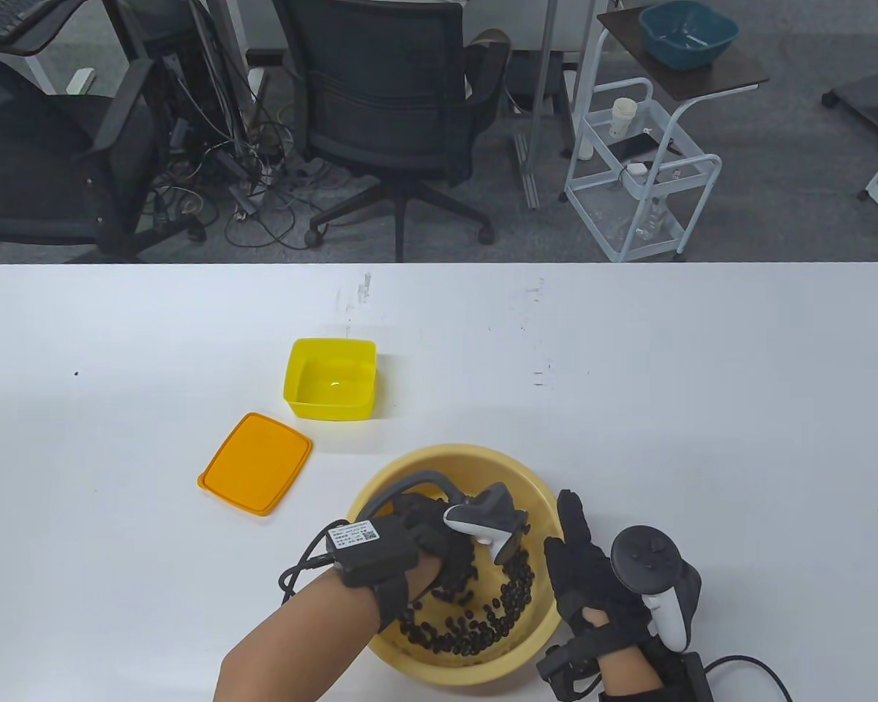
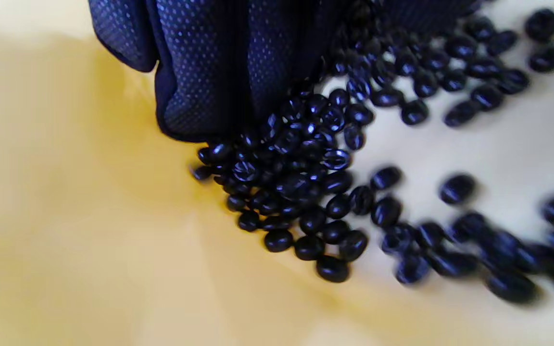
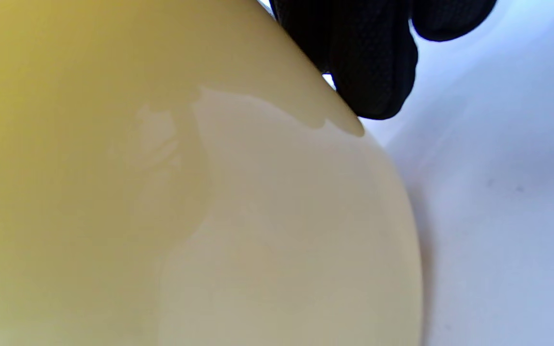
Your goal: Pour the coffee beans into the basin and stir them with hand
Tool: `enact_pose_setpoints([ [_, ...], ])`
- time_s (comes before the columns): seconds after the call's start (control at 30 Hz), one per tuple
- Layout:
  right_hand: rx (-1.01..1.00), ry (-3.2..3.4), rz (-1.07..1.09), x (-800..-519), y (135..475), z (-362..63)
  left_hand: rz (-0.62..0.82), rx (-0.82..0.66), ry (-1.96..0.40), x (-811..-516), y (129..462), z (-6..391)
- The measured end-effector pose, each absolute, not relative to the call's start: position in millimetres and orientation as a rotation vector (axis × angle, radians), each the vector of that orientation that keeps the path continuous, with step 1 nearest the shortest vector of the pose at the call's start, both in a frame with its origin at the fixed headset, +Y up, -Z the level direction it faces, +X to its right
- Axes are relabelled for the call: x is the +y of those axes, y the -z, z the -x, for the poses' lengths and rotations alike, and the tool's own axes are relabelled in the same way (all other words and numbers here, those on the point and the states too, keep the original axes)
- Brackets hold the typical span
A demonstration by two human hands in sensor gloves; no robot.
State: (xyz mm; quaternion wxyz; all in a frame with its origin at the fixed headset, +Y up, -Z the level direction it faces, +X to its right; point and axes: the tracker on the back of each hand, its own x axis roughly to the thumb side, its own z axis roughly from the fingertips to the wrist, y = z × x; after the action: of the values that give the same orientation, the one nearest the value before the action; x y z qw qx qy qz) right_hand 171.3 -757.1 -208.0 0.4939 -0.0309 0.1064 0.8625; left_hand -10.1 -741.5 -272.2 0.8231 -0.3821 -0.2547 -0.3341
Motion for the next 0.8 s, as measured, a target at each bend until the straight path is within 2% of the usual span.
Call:
enact_pose_setpoints([
  [0.17,0.260,-2.090,0.071,-757.0,208.0,-171.2,1.094,-0.562,0.610,-754.6,263.9,9.1],
  [0.23,0.262,-2.084,0.072,-757.1,208.0,-171.1,1.155,-0.585,0.551,-756.6,261.0,6.5],
  [0.33,0.264,-2.081,0.070,-757.1,208.0,-171.1,1.256,-0.618,0.356,-757.3,256.9,0.8],
  [0.47,0.264,-2.082,0.069,-757.0,208.2,-170.9,1.316,-0.673,0.009,-757.9,254.3,-8.4],
  [0.6,0.267,-2.079,0.066,-757.2,208.2,-171.1,1.239,-0.706,-0.250,-755.0,261.9,-10.6],
  [0.67,0.269,-2.077,0.064,-757.2,208.2,-171.2,1.111,-0.644,-0.412,-751.8,269.0,-6.1],
  [0.73,0.268,-2.076,0.063,-757.0,208.5,-170.6,0.962,-0.567,-0.445,-749.3,276.4,-1.2],
  [0.8,0.267,-2.078,0.063,-757.2,208.5,-170.8,0.843,-0.564,-0.346,-745.0,282.2,2.9],
])
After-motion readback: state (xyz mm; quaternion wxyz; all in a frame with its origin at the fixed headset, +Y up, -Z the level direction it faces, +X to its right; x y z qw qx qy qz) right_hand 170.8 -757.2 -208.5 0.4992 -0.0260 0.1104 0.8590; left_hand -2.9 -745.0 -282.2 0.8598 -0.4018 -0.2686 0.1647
